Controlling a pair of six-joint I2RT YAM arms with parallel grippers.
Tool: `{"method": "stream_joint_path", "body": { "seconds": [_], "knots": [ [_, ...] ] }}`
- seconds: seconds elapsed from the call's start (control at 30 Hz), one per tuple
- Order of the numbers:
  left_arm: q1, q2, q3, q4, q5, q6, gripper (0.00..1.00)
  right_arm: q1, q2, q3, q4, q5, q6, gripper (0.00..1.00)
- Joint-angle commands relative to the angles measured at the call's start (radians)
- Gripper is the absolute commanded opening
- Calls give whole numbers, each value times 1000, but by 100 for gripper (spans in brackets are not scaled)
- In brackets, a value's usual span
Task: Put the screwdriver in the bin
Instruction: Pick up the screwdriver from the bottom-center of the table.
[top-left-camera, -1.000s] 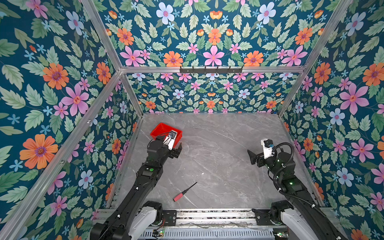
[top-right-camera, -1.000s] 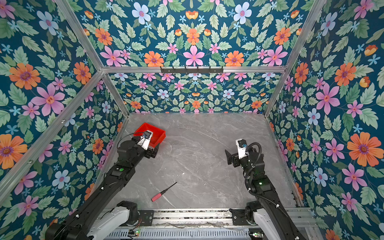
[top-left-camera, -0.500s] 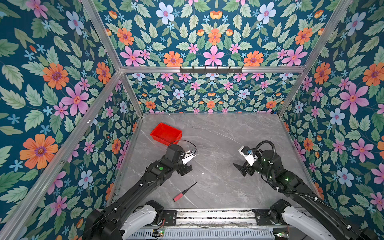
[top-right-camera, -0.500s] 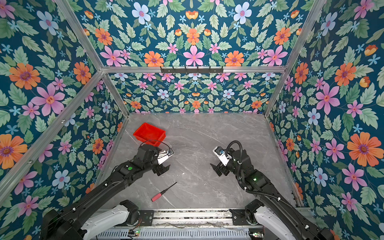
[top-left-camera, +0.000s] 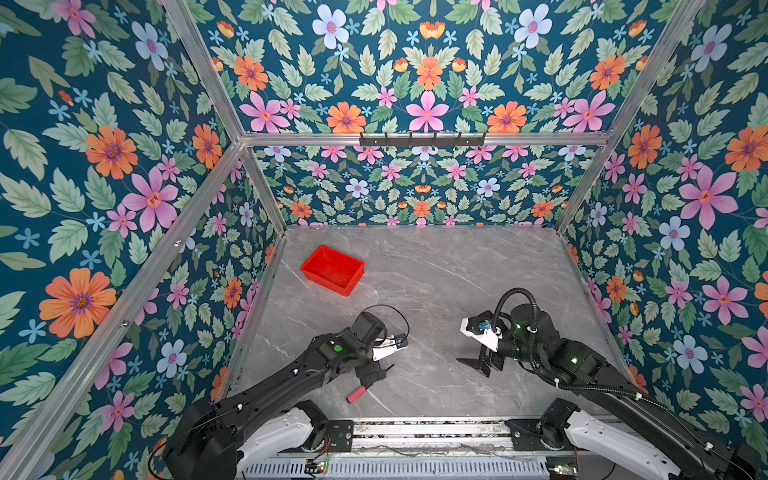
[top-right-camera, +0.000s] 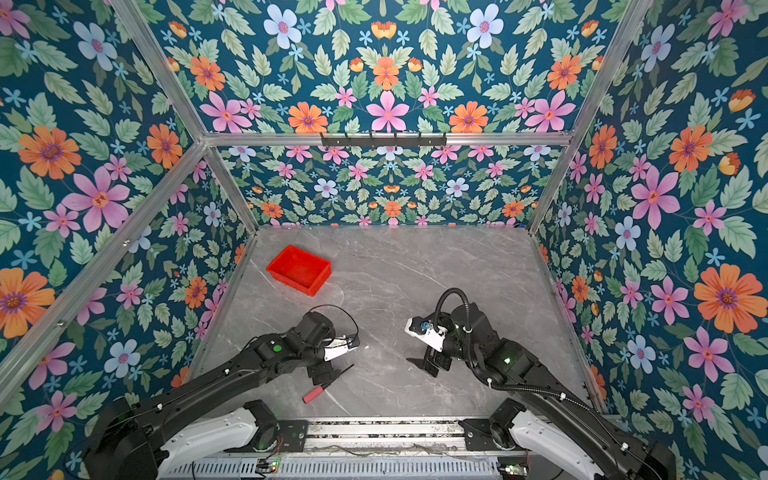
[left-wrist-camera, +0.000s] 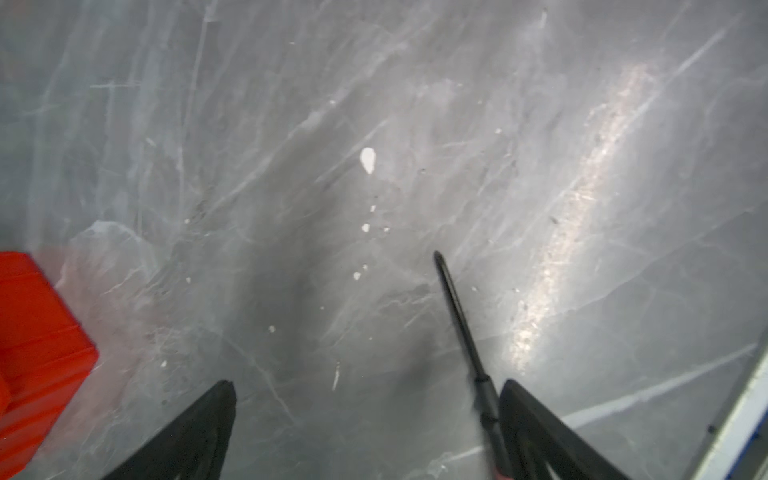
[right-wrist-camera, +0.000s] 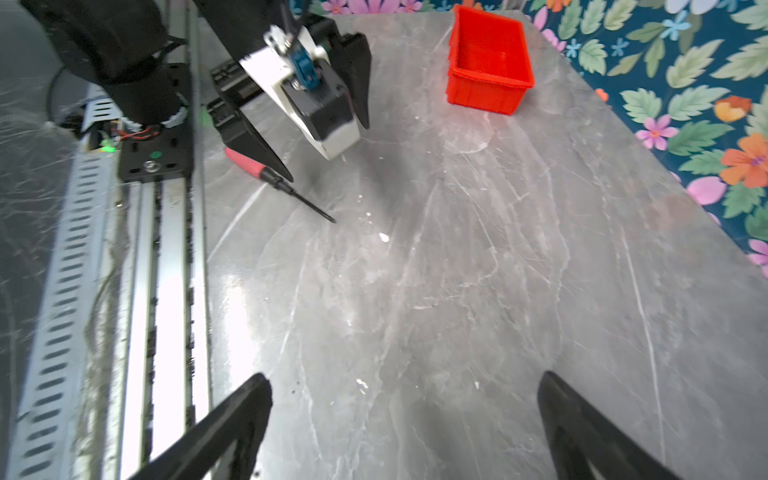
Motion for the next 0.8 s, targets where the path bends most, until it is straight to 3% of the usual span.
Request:
{"method": "stream_joint_path", "body": {
  "seconds": [0.0,0.6,0.77],
  "knots": [
    [-26,17,-14,-46,0,-29,100,6,7,10,-35,-46,-34,99],
    [-60,60,-86,-109,-26,-80,88,6,10,2,-26,-42,-28,99],
    [-60,76,-101,-85,-35,-91,79,6,-1,0,-36,-37,-30,99]
  ]
}}
